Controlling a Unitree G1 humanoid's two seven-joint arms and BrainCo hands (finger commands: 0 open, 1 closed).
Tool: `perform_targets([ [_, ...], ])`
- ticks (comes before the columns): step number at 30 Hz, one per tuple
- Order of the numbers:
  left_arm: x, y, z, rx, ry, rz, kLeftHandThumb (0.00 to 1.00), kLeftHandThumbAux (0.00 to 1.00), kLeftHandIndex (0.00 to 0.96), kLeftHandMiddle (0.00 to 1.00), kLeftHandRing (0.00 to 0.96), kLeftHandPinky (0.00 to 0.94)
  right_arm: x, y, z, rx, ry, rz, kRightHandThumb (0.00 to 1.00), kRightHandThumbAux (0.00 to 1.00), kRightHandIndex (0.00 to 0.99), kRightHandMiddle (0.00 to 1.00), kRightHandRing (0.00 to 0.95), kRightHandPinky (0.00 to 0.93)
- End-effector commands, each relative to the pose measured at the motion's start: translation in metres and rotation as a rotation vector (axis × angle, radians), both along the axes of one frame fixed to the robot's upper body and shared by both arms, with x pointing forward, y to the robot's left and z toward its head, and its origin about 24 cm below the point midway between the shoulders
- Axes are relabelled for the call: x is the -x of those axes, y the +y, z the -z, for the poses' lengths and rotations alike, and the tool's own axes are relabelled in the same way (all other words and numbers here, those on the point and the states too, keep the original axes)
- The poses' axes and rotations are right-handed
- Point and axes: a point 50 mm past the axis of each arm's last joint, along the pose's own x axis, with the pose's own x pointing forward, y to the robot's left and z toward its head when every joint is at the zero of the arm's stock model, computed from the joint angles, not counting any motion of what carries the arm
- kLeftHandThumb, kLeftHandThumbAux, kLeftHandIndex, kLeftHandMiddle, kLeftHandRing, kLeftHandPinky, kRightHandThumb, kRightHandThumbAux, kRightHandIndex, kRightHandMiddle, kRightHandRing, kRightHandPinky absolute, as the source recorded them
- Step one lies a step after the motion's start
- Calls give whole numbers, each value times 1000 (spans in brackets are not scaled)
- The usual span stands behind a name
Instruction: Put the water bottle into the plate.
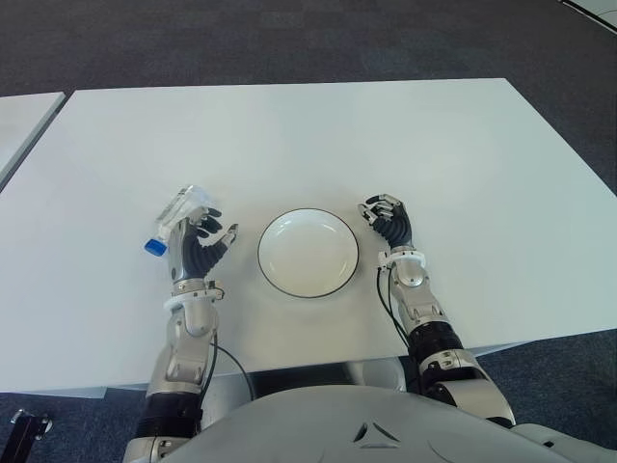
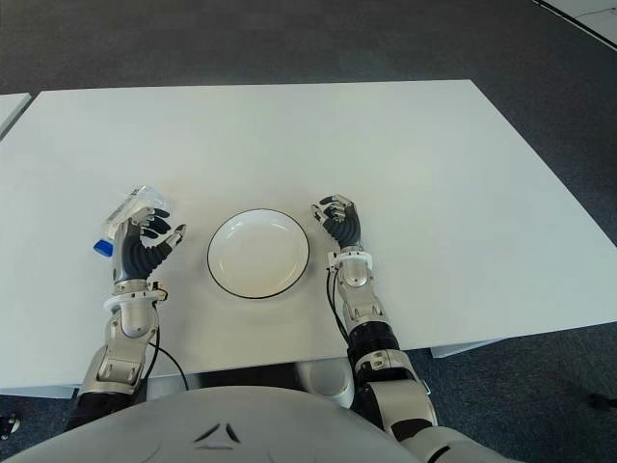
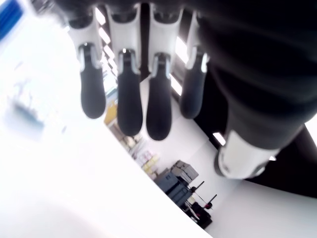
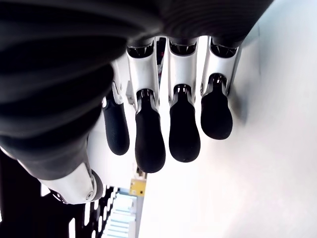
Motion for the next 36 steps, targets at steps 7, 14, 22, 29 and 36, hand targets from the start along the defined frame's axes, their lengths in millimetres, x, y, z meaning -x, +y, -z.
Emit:
perform_targets([
  [7,9,5,-21,-366,-103,-156,700,722,410,316,316,312,31,-6,42,-13,249,38,702,731,432,690,681,678],
  [14,5,17,-29,-451,-146,-241,654,664,248,172,165,162,31,-6,42,-16,246,33,702,731,432,696,687,683],
  [22,-5,36,-32,-605,-73,-357,576,430,17,17,16,12,30,-5,42,-20,254,44,702,731,432,692,681,666],
  [29,-19,47,-24,-711,40,-394,501,308,1,1,1,0,29,-5,42,-9,247,34,702,731,432,699,690,684],
  [36,-26,49,-18,-687,120,-379,498,254,0,0,0,0,29,-5,42,-3,249,36,702,731,432,698,688,678],
])
